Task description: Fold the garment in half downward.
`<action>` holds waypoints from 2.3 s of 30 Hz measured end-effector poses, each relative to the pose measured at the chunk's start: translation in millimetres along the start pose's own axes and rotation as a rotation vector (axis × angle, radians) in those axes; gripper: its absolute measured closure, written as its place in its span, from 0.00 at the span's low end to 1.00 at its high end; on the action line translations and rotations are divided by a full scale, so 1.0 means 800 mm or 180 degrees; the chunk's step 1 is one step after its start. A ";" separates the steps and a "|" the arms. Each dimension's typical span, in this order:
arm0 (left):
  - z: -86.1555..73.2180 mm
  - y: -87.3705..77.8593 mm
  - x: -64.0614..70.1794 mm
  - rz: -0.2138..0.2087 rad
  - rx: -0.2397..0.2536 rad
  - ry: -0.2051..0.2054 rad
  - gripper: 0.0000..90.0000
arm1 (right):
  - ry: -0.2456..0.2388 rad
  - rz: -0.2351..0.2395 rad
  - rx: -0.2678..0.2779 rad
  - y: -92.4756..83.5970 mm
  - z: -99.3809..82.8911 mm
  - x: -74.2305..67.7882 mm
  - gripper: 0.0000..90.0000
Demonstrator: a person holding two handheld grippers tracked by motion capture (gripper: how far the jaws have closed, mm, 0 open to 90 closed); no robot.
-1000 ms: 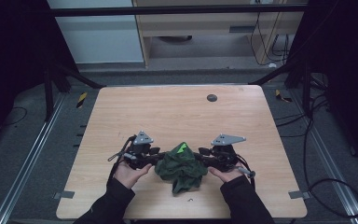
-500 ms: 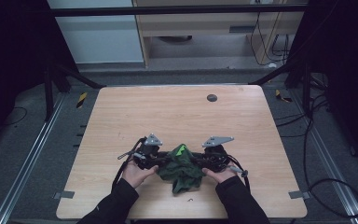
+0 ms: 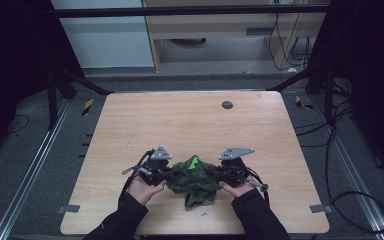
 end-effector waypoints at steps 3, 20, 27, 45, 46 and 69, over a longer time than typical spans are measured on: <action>-0.010 -0.012 0.011 -0.0023 -0.0026 0.0064 1.00 | -0.0051 0.0051 -0.0004 -0.007 -0.001 -0.009 0.96; -0.055 -0.030 0.041 -0.0110 -0.0108 0.0108 0.91 | -0.0093 0.0184 -0.0036 -0.039 -0.034 -0.046 0.81; -0.034 -0.046 0.027 -0.0028 0.0067 0.0006 0.87 | -0.0069 0.0114 0.0102 -0.058 -0.022 -0.040 0.77; -0.049 0.023 0.029 0.0185 -0.0241 0.0012 0.88 | 0.0025 0.0017 -0.0259 -0.008 -0.046 -0.034 0.91; -0.052 0.025 0.030 0.0172 -0.0253 0.0000 0.88 | 0.0026 0.0015 -0.0282 -0.008 -0.049 -0.034 0.91; -0.045 -0.030 -0.038 0.0517 0.0224 -0.0225 0.52 | 0.0197 -0.0640 0.0133 -0.043 -0.042 0.012 0.58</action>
Point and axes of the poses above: each handheld gripper's, and its own axes: y roughly forward along the jaws, z roughly out of its top, x roughly to its right, the point moved 3 cm from there along y, roughly forward along the jaws, and after that the axes turned 10 degrees about -y, right-handed, at the moved point
